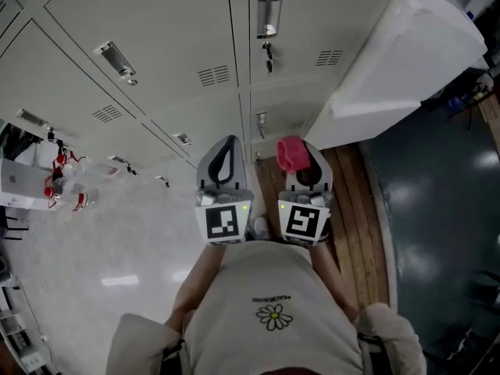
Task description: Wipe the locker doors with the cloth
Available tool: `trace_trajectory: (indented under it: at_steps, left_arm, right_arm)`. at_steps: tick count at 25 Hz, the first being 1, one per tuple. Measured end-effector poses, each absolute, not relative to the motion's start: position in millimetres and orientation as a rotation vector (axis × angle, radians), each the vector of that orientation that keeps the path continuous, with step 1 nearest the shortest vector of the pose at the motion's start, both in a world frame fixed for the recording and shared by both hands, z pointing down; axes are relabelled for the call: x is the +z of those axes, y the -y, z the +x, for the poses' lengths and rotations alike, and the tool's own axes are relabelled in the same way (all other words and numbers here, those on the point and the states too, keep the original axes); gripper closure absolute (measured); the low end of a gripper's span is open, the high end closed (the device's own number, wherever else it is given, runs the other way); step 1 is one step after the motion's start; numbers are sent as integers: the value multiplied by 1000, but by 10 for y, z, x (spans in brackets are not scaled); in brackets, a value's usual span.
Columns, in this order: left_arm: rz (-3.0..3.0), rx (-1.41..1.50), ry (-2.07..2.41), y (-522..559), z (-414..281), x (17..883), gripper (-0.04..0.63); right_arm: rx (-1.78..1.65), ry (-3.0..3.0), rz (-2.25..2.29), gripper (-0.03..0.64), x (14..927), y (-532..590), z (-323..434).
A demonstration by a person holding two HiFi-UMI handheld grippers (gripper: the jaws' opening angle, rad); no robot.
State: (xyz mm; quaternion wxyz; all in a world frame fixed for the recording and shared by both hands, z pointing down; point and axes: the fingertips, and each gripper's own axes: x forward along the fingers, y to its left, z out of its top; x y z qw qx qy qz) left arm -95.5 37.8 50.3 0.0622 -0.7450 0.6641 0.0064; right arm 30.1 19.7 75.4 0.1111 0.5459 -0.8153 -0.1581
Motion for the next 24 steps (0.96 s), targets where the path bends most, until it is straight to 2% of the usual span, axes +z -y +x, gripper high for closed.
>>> trace_trajectory:
  at_steps: [6, 24]
  left_arm:
    - [-2201, 58, -2040, -349, -937, 497, 578]
    - [-2197, -101, -1979, -264, -760, 620, 578]
  right_arm:
    - [-464, 2445, 1556, 577, 801, -234, 304]
    - [-367, 2509, 1562, 577, 883, -113, 376]
